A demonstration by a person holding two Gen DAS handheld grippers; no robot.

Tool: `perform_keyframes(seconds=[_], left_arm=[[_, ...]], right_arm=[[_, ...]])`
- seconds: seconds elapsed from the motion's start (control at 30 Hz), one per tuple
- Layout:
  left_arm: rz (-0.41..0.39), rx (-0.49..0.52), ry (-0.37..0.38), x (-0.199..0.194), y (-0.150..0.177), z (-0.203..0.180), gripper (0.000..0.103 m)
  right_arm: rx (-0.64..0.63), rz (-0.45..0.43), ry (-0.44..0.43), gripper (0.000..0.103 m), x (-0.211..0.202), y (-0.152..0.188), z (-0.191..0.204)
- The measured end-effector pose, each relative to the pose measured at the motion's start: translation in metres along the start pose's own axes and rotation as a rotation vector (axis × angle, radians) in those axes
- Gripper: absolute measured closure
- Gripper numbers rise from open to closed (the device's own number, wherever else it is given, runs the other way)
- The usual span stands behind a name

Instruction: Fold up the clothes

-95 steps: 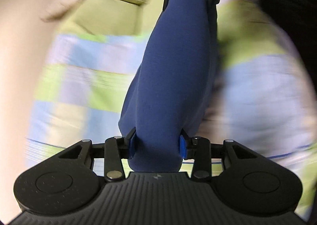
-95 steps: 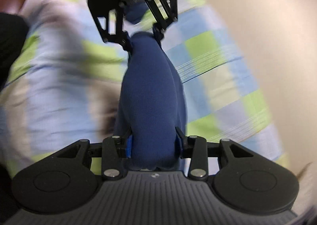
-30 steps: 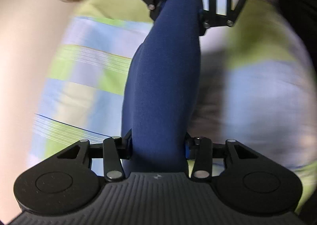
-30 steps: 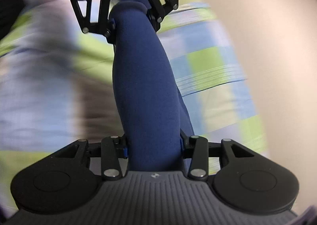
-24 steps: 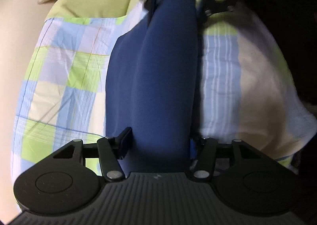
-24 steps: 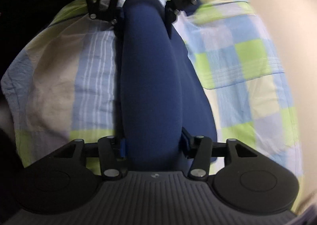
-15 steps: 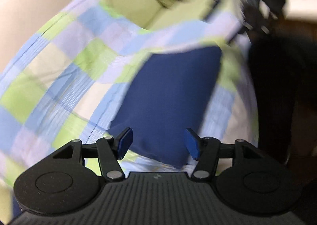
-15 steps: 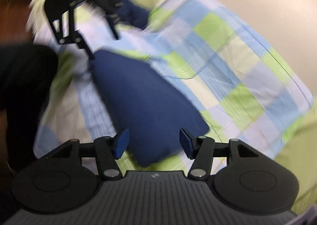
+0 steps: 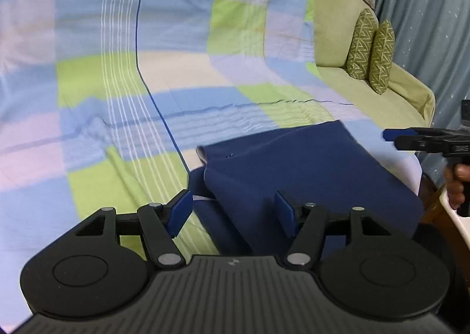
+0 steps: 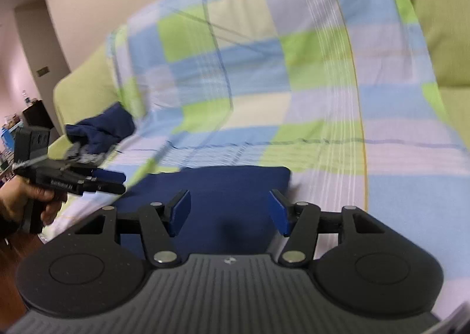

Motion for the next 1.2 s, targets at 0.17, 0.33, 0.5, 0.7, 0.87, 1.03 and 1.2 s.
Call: perform_keyframes(seconds=[0.17,0.33,0.5,0.7,0.87,1.03,1.2], left_arm=[[-0.019,0.007,0.052,0.009,0.013,0.004,0.081],[-0.078,0.071,0.048,-0.014,0.035,-0.015,0.088],[-0.142,0.133,0.036,-0.037,0.034,-0.025,0.088],[-0.221,0.179,-0.02,-0.041,-0.01,-0.02,0.088],[-0.045,0.087,-0.043,0.026,-0.005,0.014,0.081],[-0.079,0.028,-0.047,0.038,0.001,0.026,0.068],[-0.078,0.002,-0.089,0.048,-0.006,0.035,0.068]], right_arm=[[0.083,0.037,-0.015,0.062,0.034,-0.001,-0.026],[0.104,0.005,-0.03,0.093,0.025,0.015,-0.021],[-0.022,-0.03,-0.005,0.095,-0.002,0.014,0.008],[-0.084,-0.121,-0.01,0.095,-0.008,-0.025,0.011],[-0.038,-0.035,0.017,0.095,0.041,-0.03,-0.026],[0.021,0.022,0.025,0.093,0.07,-0.012,-0.049],[0.012,0.028,0.037,0.085,0.068,-0.018,-0.052]])
Point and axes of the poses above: each gripper's, at about its wrist camera, not at the fingertips, and x roughly the way its jaws point, z to its left, y to its underside, the point moved 1 cm from there along x, roughly the way its jaws point, and after that the axes turned 7 degrees about z, right-handed, at the moved point
